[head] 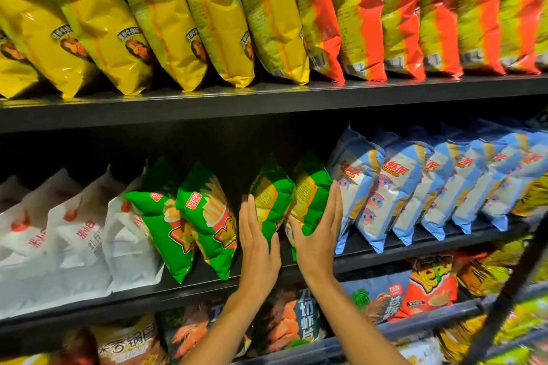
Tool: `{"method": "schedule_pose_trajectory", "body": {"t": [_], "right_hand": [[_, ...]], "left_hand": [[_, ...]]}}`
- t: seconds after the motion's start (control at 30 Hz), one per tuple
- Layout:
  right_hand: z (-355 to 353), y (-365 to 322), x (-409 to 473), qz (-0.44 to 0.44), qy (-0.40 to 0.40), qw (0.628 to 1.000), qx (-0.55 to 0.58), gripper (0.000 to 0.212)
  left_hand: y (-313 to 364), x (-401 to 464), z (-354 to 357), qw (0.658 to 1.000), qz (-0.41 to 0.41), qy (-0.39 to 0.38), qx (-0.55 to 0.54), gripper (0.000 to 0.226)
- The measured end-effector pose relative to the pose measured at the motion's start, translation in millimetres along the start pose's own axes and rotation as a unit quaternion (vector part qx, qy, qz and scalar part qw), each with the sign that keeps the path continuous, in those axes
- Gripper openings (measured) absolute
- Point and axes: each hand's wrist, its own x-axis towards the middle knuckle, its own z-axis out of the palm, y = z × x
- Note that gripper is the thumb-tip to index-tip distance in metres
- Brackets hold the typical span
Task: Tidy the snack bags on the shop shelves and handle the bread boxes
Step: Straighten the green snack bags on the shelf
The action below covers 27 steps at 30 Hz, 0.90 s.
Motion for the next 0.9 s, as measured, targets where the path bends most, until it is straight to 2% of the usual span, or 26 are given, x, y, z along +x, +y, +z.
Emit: {"method": "schedule_pose_trajectory", "body": {"t": [0.1,0.2,0.33,0.43,0.57,0.73,0.9], "right_hand": [[1,5,-1,0.002,0.001,1.0,0.004,0.116],[0,7,0,0.01,-0.003,1.0,0.006,0.117],[-4,10,1,0.004,-0.019,1.0,0.0,0.12],[-7,13,1,-0.002,-0.034,0.999,-0.01,0.118],[-13,11,1,-0.014,-0.061,0.998,-0.008,0.118],[-39,6,-1,-0.012,-0.064,0.997,0.044,0.117],[-82,0,-5,-0.025,-0.082,0.99,0.112,0.104]], "left_hand": [[-1,3,0,0.999,-0.028,-0.004,-0.016,0.092],[0,3,1,0.999,-0.017,-0.007,-0.041,0.085],[-8,-3,11,0.998,0.003,-0.036,0.042,0.087],[-13,-4,11,0.997,0.003,-0.053,0.061,0.09],[-5,-10,4,0.993,0.037,-0.037,0.109,0.086],[16,-13,-8,0.989,0.068,-0.042,0.124,0.089],[40,-28,-47,0.981,0.113,-0.027,0.152,0.08]]}}
